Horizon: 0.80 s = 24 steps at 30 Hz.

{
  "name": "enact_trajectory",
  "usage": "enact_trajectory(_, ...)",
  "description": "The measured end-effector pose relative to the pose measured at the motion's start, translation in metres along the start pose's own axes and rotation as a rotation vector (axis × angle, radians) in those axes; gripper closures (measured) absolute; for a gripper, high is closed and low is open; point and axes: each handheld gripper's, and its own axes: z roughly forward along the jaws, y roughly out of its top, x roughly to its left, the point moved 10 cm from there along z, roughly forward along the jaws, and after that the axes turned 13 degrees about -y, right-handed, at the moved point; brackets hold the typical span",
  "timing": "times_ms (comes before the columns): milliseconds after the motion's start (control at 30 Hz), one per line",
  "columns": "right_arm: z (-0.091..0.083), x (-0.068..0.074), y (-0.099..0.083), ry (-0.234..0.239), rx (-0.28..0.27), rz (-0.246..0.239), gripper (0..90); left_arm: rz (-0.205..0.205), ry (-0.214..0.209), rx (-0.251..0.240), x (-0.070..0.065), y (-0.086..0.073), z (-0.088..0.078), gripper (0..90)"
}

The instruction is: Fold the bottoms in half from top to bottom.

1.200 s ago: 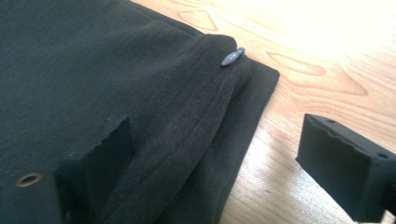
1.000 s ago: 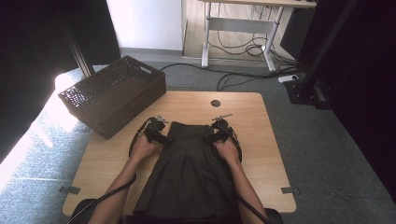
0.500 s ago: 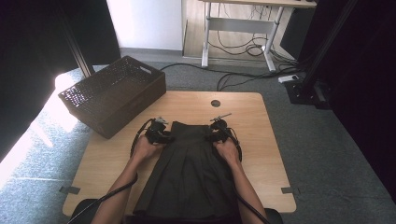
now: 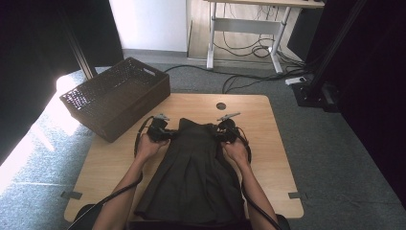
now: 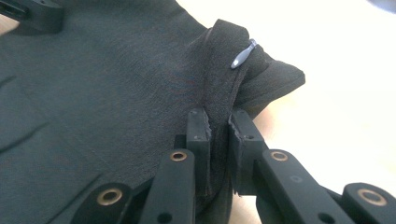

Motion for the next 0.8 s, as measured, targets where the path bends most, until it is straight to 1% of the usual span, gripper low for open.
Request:
enact_trajectory(133,-0.014,-0.007,0.022,-0.016,-0.051,-0.016,80.0,0.038,0.008,-0.037,-0.002,0.024,-0.013,85.3)
enact_trajectory(200,-0.023,-0.011,0.035,-0.020,-0.081,-0.016,80.1,0.061,0.012,-0.060,-0.005,0.038,-0.022,85.3)
enact_trajectory(267,-0.034,-0.014,0.048,-0.027,-0.110,-0.014,80.3,0.086,0.020,-0.084,-0.008,0.055,-0.032,85.3)
enact_trajectory(333,-0.046,-0.018,0.066,-0.042,-0.145,-0.020,80.3,0.115,0.033,-0.122,-0.013,0.075,-0.046,85.3)
enact_trajectory(400,-0.064,-0.022,0.087,-0.063,-0.197,-0.019,80.3,0.158,0.053,-0.174,-0.022,0.099,-0.063,85.4)
enact_trajectory(433,-0.075,-0.024,0.099,-0.074,-0.232,-0.016,80.4,0.186,0.062,-0.207,-0.029,0.110,-0.073,85.4)
enact_trajectory(467,-0.087,-0.024,0.109,-0.087,-0.269,-0.017,80.4,0.225,0.075,-0.240,-0.038,0.120,-0.085,85.4)
enact_trajectory(500,-0.103,-0.023,0.118,-0.099,-0.313,-0.023,80.4,0.249,0.086,-0.251,-0.043,0.124,-0.091,85.4)
enact_trajectory(533,-0.112,-0.022,0.121,-0.100,-0.339,-0.025,80.4,0.283,0.105,-0.256,-0.050,0.125,-0.098,85.4)
enact_trajectory(567,-0.121,-0.018,0.122,-0.101,-0.365,-0.033,80.5,0.316,0.123,-0.261,-0.056,0.124,-0.103,85.4)
enact_trajectory(600,-0.130,-0.013,0.120,-0.100,-0.387,-0.047,80.4,0.329,0.125,-0.263,-0.060,0.121,-0.104,85.4)
enact_trajectory(667,-0.136,-0.006,0.111,-0.090,-0.406,-0.057,80.4,0.353,0.129,-0.262,-0.066,0.108,-0.106,85.4)
enact_trajectory(733,-0.139,0.002,0.098,-0.068,-0.417,-0.063,80.4,0.362,0.131,-0.255,-0.068,0.096,-0.104,85.4)
enact_trajectory(800,-0.138,0.011,0.084,-0.048,-0.412,-0.070,80.4,0.370,0.133,-0.239,-0.070,0.082,-0.101,85.3)
